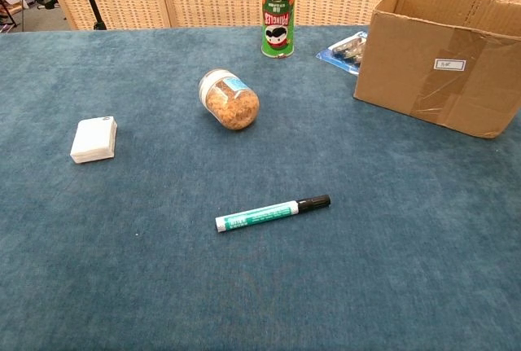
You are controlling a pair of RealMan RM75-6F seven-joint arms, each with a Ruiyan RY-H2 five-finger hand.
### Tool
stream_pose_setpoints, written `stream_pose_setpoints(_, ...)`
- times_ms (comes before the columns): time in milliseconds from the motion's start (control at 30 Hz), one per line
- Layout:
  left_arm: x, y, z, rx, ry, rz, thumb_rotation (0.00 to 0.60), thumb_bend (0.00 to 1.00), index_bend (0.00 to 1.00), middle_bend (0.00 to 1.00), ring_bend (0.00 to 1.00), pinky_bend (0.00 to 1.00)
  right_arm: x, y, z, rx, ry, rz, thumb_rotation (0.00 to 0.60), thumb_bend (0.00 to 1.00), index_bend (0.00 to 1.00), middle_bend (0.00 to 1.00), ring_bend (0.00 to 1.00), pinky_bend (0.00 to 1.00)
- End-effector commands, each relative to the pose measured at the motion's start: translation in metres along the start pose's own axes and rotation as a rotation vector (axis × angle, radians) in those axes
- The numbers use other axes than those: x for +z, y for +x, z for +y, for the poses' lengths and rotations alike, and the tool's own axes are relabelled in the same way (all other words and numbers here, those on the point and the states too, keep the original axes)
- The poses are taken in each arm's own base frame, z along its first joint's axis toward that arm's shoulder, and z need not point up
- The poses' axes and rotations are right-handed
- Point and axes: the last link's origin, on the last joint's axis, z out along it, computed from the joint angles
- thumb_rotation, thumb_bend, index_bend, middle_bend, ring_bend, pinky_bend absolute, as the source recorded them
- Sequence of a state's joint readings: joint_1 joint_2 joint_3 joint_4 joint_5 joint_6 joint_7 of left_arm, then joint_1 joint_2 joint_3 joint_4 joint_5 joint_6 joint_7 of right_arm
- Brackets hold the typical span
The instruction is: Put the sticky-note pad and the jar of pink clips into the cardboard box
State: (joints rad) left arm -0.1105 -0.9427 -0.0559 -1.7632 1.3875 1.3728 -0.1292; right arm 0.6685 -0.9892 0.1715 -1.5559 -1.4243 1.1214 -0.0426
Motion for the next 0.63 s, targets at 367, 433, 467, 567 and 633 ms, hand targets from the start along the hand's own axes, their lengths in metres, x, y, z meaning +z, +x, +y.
stream_pose_setpoints(367,-0.014,0.007,0.003,-0.013,-0.078,0.078,0.6,0.0,0.0,0.0,0.0,0.0,-0.162,-0.05,0.006,0.051,-0.132,0.065,0.6,0.0,0.0,0.0,0.0,0.08)
stream_pose_setpoints(433,-0.016,0.008,0.002,-0.014,-0.085,0.093,0.6,0.0,0.0,0.0,0.0,0.0,-0.177,-0.057,0.003,0.082,-0.173,0.056,0.6,0.0,0.0,0.0,0.0,0.06)
stream_pose_setpoints(467,-0.017,0.008,0.002,-0.015,-0.086,0.095,0.6,0.0,0.0,0.0,0.0,0.0,-0.181,-0.059,0.002,0.094,-0.183,0.057,0.6,0.0,0.0,0.0,0.0,0.04)
stream_pose_setpoints(567,-0.017,0.008,0.001,-0.016,-0.087,0.098,0.6,0.0,0.0,0.0,0.0,0.0,-0.188,-0.063,0.003,0.132,-0.206,0.066,0.6,0.0,0.0,0.0,0.0,0.02)
stream_pose_setpoints(633,-0.018,0.007,0.001,-0.014,-0.087,0.097,0.6,0.0,0.0,0.0,0.0,0.0,-0.19,-0.065,0.006,0.138,-0.213,0.065,0.6,0.0,0.0,0.0,0.0,0.01)
